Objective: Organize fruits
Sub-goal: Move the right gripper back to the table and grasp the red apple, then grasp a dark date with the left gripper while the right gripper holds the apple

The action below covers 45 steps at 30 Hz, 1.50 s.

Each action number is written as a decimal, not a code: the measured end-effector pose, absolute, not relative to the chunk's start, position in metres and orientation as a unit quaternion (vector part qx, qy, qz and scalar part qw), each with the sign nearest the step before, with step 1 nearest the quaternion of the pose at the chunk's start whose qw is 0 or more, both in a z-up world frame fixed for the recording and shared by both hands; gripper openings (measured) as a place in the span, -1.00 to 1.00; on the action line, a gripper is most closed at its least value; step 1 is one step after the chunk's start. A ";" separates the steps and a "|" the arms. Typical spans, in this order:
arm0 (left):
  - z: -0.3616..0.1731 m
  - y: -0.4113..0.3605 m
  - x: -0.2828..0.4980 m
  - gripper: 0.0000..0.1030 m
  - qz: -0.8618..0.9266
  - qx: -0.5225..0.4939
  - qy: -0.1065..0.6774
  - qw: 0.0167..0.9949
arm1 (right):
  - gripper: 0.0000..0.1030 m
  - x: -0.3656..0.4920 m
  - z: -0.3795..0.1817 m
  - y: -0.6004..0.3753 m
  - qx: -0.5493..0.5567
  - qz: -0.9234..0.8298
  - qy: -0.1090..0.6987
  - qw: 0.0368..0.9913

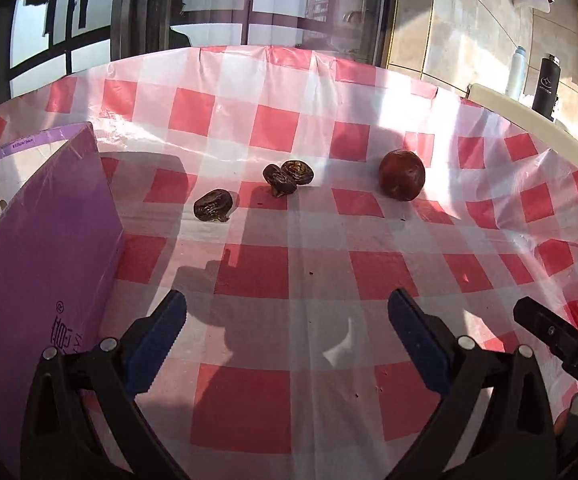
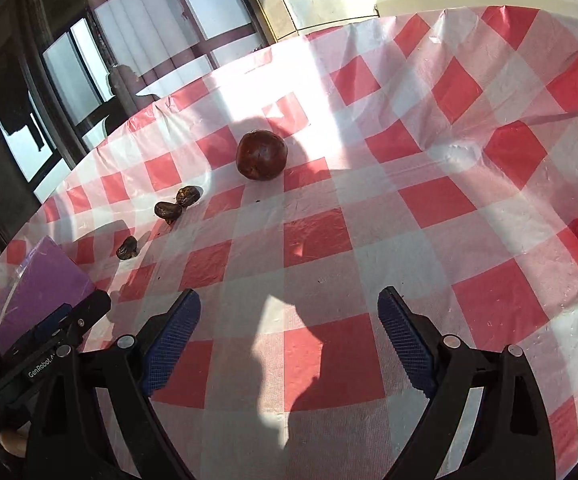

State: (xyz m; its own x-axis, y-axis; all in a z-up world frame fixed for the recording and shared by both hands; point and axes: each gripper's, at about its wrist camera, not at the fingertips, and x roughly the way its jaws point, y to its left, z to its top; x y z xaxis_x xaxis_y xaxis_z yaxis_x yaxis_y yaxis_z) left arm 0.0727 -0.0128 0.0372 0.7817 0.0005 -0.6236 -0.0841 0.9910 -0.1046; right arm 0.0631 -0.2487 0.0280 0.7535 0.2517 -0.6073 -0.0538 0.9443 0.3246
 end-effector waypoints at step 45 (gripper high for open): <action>0.016 0.011 0.109 0.96 -0.042 -0.185 0.385 0.903 | 0.24 0.144 0.025 -0.215 0.149 0.144 0.361 0.909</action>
